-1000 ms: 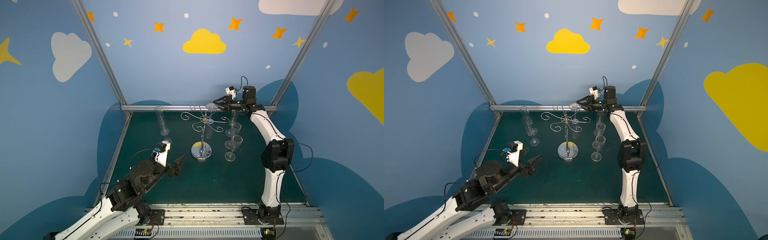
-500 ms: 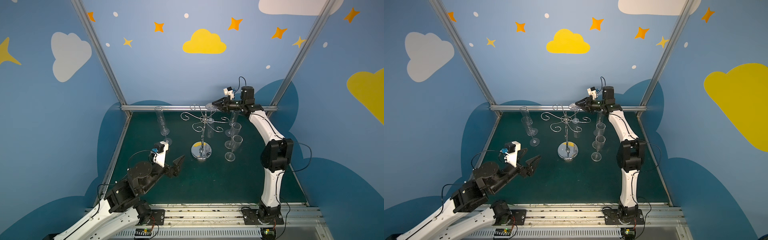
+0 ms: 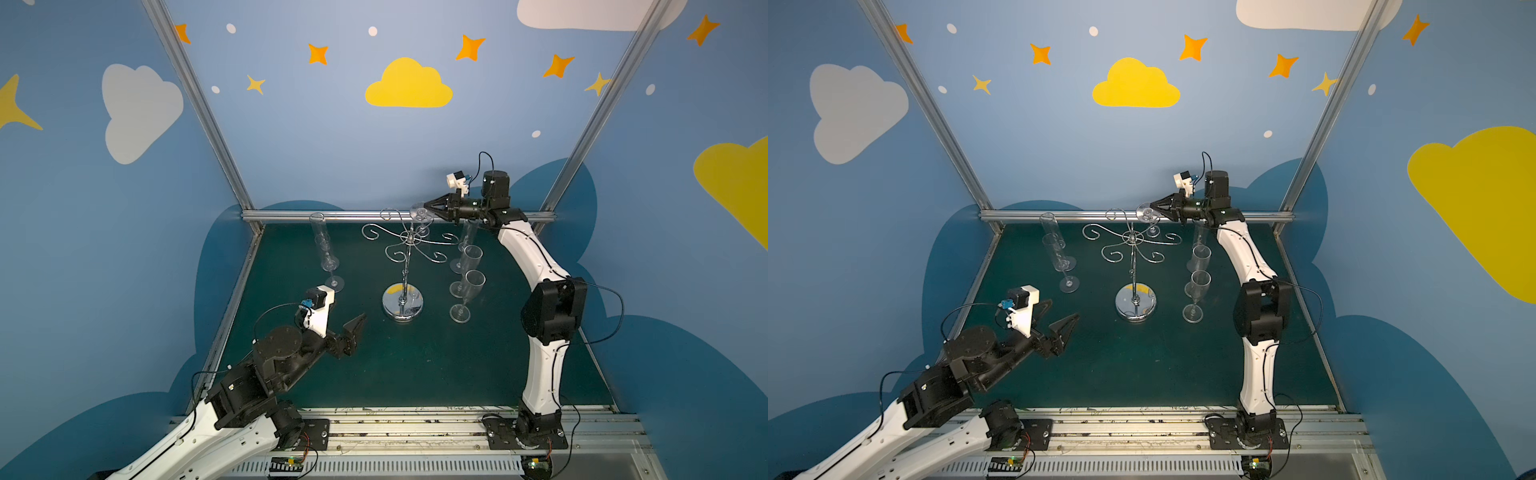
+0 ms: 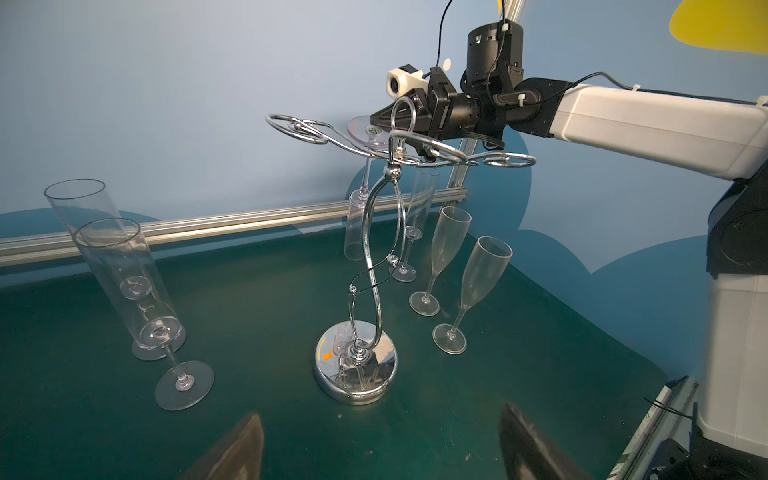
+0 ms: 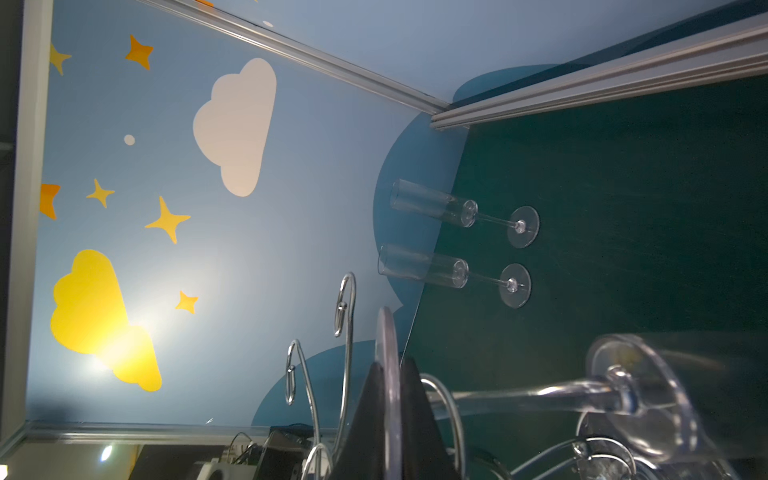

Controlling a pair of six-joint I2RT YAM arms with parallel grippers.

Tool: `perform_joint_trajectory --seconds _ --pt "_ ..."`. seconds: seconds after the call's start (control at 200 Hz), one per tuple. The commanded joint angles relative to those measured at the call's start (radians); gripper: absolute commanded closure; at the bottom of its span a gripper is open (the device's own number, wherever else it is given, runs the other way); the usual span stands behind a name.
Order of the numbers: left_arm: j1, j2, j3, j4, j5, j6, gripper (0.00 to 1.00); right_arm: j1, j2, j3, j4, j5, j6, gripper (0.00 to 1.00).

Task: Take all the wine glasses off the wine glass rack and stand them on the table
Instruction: 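Close the right gripper on the hanging glass stem and pull it off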

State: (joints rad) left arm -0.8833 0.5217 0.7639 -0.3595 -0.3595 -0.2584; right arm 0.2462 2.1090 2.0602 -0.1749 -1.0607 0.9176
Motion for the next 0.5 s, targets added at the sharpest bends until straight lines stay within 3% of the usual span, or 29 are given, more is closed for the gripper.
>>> perform_joint_trajectory --seconds 0.0,0.491 --pt "0.004 -0.008 0.0 -0.002 -0.011 -0.002 0.12 0.006 -0.017 -0.022 0.058 -0.004 0.042 0.99" --pt "0.004 -0.005 0.002 -0.002 -0.017 -0.001 0.12 -0.003 -0.041 -0.056 0.214 -0.016 0.285 1.0"
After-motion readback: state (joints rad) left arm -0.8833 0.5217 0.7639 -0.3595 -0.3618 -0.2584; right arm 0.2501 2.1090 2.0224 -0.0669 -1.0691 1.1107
